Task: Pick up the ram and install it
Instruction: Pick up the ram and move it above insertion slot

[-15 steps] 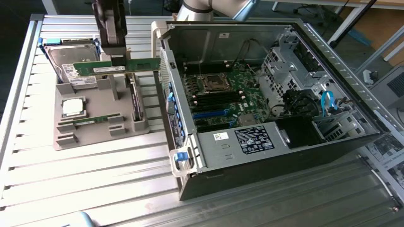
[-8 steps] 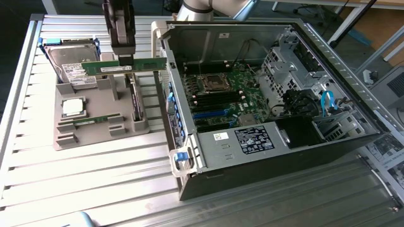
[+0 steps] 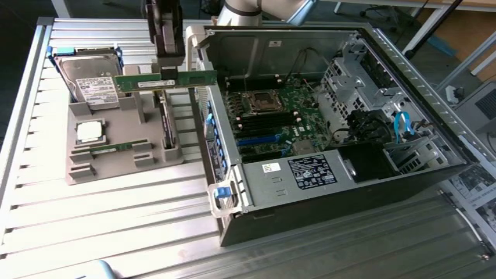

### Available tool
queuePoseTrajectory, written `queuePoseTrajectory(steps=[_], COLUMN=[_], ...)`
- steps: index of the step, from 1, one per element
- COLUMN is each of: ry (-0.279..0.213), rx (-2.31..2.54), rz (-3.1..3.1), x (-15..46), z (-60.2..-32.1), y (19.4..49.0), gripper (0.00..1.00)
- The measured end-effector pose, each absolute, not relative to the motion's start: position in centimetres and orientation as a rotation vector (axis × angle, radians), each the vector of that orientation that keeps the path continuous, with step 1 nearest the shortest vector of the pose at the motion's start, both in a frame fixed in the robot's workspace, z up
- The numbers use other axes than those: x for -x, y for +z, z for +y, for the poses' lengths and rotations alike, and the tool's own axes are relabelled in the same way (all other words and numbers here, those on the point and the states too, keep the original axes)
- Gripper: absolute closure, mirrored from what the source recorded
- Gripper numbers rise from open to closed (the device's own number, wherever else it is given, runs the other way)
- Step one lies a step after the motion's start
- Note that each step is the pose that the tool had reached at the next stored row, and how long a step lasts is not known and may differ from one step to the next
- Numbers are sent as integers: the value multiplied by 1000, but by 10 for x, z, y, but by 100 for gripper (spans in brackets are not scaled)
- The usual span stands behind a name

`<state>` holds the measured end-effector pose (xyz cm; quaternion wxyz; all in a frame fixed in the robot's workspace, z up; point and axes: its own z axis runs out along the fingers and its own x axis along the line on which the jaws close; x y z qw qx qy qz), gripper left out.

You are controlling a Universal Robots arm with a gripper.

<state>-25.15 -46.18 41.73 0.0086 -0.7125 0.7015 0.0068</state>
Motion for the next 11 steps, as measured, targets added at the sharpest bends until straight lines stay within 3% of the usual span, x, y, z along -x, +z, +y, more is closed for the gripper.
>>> queuePoseTrajectory(steps=[11], ry=[21], rx=[2226], rz=[2192], x=[229], z=[-462], y=[417], gripper=[88])
